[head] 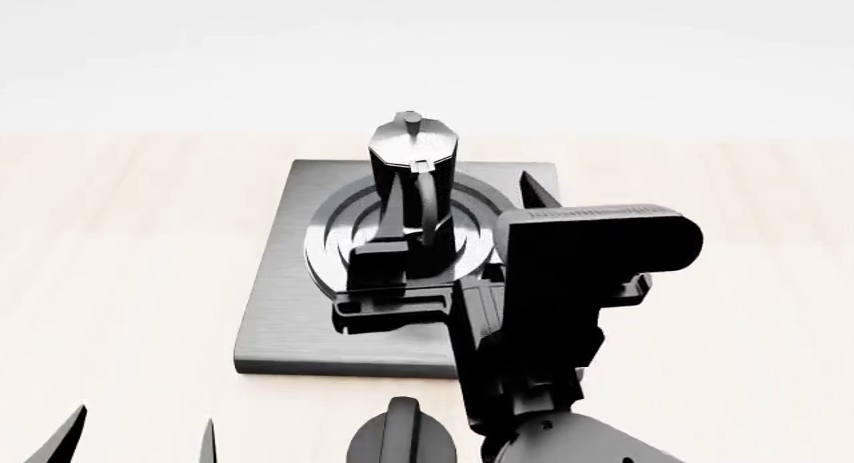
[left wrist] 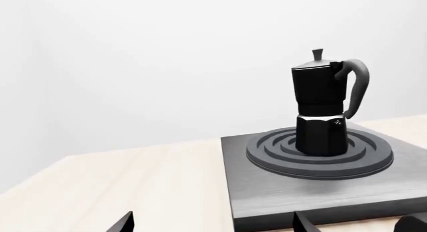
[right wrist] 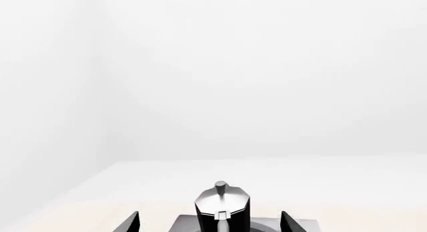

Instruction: Put the moka pot on the stove.

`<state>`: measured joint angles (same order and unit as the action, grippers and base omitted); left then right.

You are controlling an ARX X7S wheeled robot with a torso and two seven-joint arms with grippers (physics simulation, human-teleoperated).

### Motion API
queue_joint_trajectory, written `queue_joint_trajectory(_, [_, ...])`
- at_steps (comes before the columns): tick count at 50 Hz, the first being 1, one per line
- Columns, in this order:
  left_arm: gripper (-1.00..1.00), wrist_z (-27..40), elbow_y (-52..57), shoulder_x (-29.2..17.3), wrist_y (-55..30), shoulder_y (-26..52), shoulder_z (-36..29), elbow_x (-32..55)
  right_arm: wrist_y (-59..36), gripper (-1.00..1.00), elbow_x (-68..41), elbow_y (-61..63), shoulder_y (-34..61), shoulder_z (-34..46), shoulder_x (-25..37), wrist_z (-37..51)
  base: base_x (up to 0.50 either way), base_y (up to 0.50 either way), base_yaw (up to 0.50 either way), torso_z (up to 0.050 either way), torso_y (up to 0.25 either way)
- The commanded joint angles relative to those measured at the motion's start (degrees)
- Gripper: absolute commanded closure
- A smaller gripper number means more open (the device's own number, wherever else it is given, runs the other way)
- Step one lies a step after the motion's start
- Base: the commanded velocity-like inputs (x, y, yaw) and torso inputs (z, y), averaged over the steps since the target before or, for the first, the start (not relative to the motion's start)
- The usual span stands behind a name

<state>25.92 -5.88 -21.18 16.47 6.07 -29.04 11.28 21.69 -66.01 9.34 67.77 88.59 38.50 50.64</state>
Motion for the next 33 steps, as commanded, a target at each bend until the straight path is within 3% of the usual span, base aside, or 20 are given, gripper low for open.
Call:
queue_joint_trajectory(1, [-1.00,0.1,0.0,0.0,0.1,0.0,-0.1,0.0,0.7,-1.00,2.7,4.6,0.2,-0.5,2.0,2.5,0.00,0.00,0.00,0.000,0.000])
queue_joint_trajectory(33, [-1.00,0.4,0.1,-0.2,-0.2,0.1,-0.2,0.3,0.1,-1.00,10.2,15.7,0.5,-1.2,6.2,9.0,0.00,0.00,0.00,0.000,0.000])
